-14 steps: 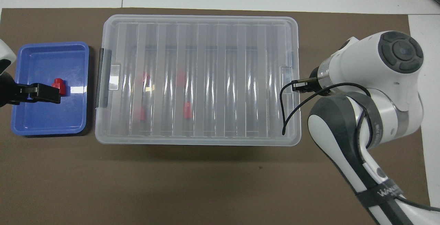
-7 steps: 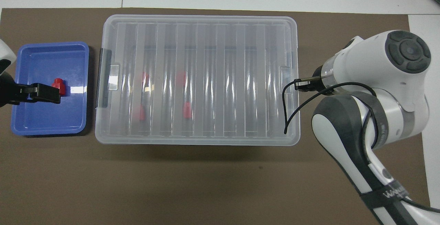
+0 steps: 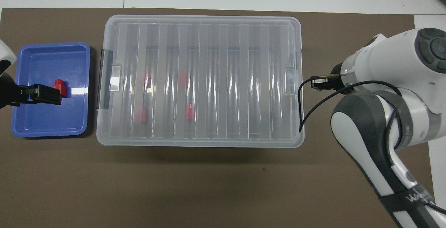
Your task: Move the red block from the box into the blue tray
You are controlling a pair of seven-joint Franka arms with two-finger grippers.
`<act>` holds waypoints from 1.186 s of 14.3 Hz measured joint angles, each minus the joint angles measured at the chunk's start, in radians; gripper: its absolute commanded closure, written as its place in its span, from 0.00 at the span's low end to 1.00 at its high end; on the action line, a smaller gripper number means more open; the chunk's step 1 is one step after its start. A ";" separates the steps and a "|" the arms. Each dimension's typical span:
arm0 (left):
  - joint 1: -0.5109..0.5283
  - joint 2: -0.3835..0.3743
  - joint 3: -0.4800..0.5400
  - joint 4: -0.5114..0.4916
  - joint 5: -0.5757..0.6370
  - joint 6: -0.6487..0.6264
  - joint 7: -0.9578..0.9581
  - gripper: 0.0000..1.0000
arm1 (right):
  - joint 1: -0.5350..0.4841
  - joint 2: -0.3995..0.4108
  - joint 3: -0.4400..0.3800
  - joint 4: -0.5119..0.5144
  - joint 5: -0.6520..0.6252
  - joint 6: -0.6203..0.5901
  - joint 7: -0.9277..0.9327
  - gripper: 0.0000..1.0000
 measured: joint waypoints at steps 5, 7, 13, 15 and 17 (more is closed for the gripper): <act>0.000 0.000 0.000 0.000 0.000 0.000 0.000 0.00 | -0.042 -0.051 -0.001 0.060 -0.010 -0.132 0.000 0.00; 0.000 0.000 0.000 0.000 0.000 0.000 0.000 0.00 | -0.042 -0.051 -0.001 0.114 -0.028 -0.188 0.000 0.00; 0.000 0.000 0.000 0.000 0.000 0.000 0.000 0.00 | -0.039 -0.048 0.000 0.217 -0.085 -0.270 0.000 0.00; 0.000 0.000 0.000 0.000 0.000 0.000 0.000 0.00 | -0.041 -0.048 0.000 0.231 -0.090 -0.285 0.000 0.00; 0.000 0.000 0.000 0.000 0.000 0.000 0.000 0.00 | -0.041 -0.047 0.000 0.234 -0.090 -0.287 0.000 0.00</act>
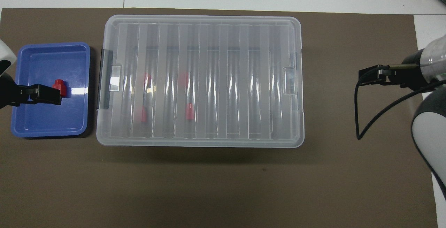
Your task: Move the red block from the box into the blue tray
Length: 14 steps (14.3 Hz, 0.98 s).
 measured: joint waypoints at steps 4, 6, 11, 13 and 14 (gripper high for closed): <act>0.000 0.000 0.000 0.000 0.000 0.000 0.000 0.00 | 0.001 0.002 -0.002 0.003 0.000 -0.039 0.000 0.00; 0.000 0.000 0.000 0.000 0.000 0.000 0.000 0.00 | 0.016 0.000 -0.026 0.006 0.000 -0.074 0.000 0.00; 0.000 0.000 0.000 0.000 0.000 0.000 0.000 0.00 | 0.128 -0.005 -0.142 0.008 0.000 -0.113 0.000 0.00; 0.000 0.000 0.000 0.000 0.000 0.000 0.000 0.00 | 0.147 -0.007 -0.162 0.008 0.000 -0.120 0.000 0.00; 0.000 0.000 0.000 0.000 0.000 0.000 0.000 0.00 | 0.147 -0.007 -0.164 0.008 0.000 -0.121 0.000 0.00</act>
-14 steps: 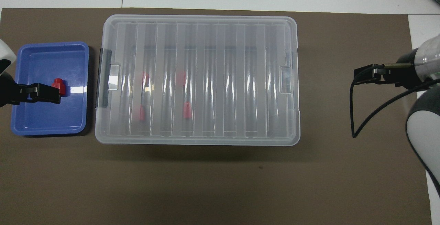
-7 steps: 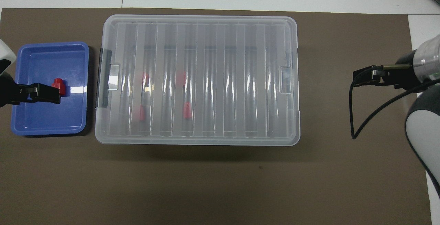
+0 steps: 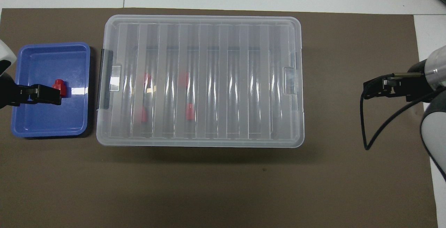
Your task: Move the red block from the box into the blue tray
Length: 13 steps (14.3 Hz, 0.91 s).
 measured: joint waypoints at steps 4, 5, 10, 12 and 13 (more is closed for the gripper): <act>0.000 0.000 0.000 0.000 0.000 0.000 0.000 0.00 | 0.000 0.000 -0.005 0.000 0.014 0.000 0.000 0.00; 0.000 0.000 0.000 0.000 0.000 0.000 0.000 0.00 | 0.000 -0.001 -0.006 0.000 0.014 0.000 0.000 0.00; 0.000 0.000 0.000 0.000 0.000 0.000 0.000 0.00 | 0.000 -0.002 -0.006 0.000 0.015 0.001 0.000 0.00; 0.000 0.000 0.000 0.000 0.000 0.000 0.000 0.00 | 0.000 -0.002 -0.009 0.000 0.020 0.001 0.000 0.00; 0.000 0.000 0.000 0.000 0.000 0.000 0.000 0.00 | -0.001 -0.002 -0.012 0.000 0.025 0.001 0.000 0.00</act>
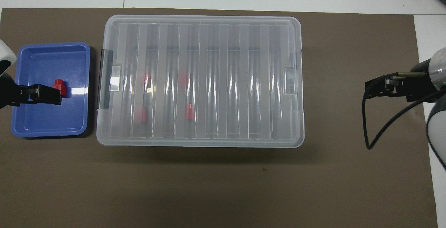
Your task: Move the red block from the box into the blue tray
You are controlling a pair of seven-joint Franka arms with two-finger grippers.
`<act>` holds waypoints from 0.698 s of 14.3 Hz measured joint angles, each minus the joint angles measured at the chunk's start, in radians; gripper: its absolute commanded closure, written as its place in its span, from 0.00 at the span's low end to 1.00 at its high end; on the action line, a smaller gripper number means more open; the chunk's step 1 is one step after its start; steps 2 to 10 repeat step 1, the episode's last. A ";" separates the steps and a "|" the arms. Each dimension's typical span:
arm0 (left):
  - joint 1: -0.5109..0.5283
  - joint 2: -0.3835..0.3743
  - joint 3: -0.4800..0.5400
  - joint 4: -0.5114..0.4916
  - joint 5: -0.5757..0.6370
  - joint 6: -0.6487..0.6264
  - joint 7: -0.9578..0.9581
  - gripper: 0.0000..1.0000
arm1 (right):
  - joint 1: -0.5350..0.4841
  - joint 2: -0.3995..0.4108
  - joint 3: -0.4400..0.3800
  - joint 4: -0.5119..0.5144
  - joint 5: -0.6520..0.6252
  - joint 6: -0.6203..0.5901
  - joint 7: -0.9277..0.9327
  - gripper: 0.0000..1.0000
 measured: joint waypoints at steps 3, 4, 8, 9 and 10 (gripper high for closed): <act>0.000 0.000 0.000 0.000 0.000 0.000 0.000 0.00 | -0.002 0.000 -0.004 0.000 0.004 0.000 0.000 0.00; 0.000 0.000 0.000 0.000 0.000 0.000 0.000 0.00 | -0.002 0.000 -0.004 0.000 0.004 0.000 0.000 0.00; 0.000 0.000 0.000 0.000 0.000 0.000 0.000 0.00 | -0.002 0.000 -0.004 0.000 0.004 0.000 0.000 0.00; 0.000 0.000 0.000 0.000 0.000 0.000 0.000 0.00 | -0.002 0.000 -0.004 0.000 0.004 0.000 0.000 0.00; 0.000 0.000 0.000 0.000 0.000 0.000 0.000 0.00 | -0.002 0.000 -0.004 0.000 0.004 0.000 0.000 0.00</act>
